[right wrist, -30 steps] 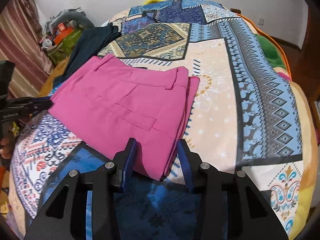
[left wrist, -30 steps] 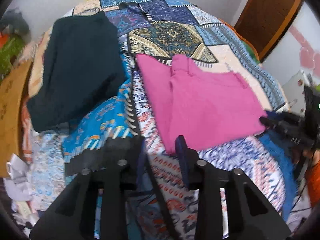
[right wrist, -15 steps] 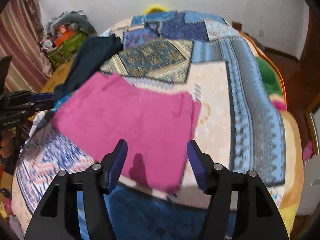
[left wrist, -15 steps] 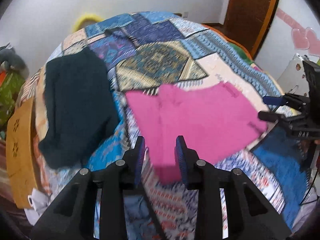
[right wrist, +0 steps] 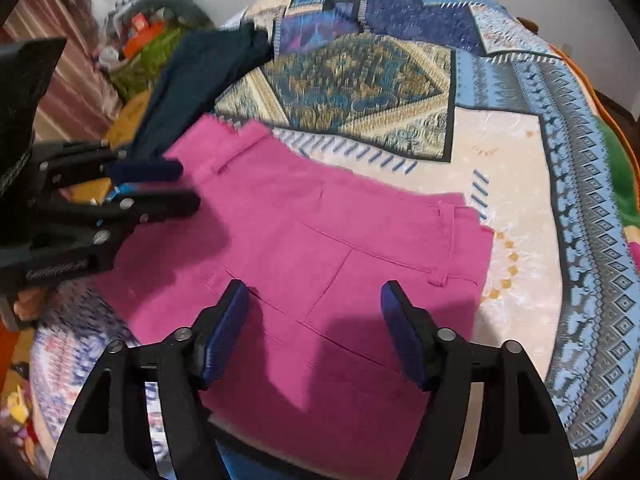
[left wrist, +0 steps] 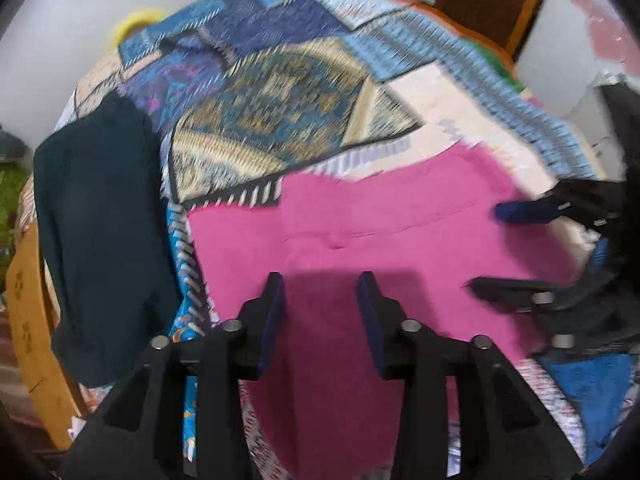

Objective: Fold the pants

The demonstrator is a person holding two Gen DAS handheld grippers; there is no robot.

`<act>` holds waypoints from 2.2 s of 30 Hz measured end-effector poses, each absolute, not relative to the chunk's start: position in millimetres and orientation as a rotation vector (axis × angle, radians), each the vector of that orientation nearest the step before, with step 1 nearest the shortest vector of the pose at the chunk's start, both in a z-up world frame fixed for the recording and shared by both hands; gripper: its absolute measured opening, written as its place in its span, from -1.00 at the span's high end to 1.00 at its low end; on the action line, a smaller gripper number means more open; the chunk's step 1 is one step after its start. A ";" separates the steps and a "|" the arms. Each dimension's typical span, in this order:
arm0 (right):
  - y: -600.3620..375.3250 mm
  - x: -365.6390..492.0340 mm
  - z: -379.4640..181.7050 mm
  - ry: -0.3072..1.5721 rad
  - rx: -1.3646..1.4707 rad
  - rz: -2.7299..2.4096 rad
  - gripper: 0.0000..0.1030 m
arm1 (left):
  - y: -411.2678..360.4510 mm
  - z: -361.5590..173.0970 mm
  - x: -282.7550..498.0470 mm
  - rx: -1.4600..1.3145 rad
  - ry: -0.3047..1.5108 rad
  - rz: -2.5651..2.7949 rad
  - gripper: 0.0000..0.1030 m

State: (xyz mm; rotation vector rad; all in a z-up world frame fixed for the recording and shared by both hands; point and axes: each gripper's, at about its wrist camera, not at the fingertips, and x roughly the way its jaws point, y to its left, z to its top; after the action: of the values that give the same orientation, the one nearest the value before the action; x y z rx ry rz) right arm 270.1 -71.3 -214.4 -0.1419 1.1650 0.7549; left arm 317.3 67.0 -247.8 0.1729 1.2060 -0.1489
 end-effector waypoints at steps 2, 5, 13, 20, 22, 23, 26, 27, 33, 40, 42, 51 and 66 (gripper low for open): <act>-74.0 268.0 -214.6 1.154 -0.144 0.761 -0.35 | 74.9 -252.3 313.8 0.144 1.205 -0.158 0.05; -82.1 264.7 -215.3 1.153 -0.132 0.770 -0.38 | 85.1 -249.0 307.1 0.117 1.206 -0.168 -0.01; -112.0 254.9 -213.1 1.144 -0.136 0.714 -0.42 | 94.7 -242.2 285.2 0.104 1.183 -0.167 -0.23; -136.5 249.2 -213.2 1.160 -0.090 0.657 -0.43 | 110.4 -236.0 267.5 0.029 1.172 -0.163 -0.28; -141.4 248.6 -209.5 1.150 -0.083 0.645 -0.43 | 113.1 -231.7 264.5 0.034 1.163 -0.160 -0.28; -143.1 248.6 -207.2 1.139 -0.084 0.632 -0.43 | 115.5 -228.2 263.9 0.032 1.156 -0.156 -0.28; -151.0 253.0 -198.8 1.087 -0.061 0.596 -0.43 | 123.9 -220.5 268.2 -0.010 1.142 -0.146 -0.28; -153.1 255.1 -197.5 1.080 -0.047 0.585 -0.43 | 126.2 -218.9 271.0 -0.031 1.141 -0.147 -0.28; -153.8 280.3 -206.3 1.109 0.029 0.558 -0.43 | 124.3 -226.7 296.4 -0.095 1.181 -0.167 -0.28; -136.6 292.7 -222.4 1.128 -0.054 0.585 -0.28 | 122.9 -254.2 319.9 -0.137 1.264 -0.170 -0.28; -129.8 294.9 -226.5 1.126 -0.103 0.596 -0.23 | 123.0 -259.6 321.5 -0.151 1.279 -0.187 -0.28; -130.7 306.4 -238.8 1.169 -0.004 0.632 0.43 | 111.4 -258.1 317.4 -0.127 1.234 -0.244 0.22; -111.7 292.1 -172.4 0.943 -0.089 0.621 0.78 | 113.6 -201.5 298.9 -0.043 1.066 -0.131 0.79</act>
State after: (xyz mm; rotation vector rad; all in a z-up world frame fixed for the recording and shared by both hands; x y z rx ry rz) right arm 292.1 -111.7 -172.4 -0.0891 0.9433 0.6207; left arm 298.9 113.6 -201.5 -0.0428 1.0658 -0.1314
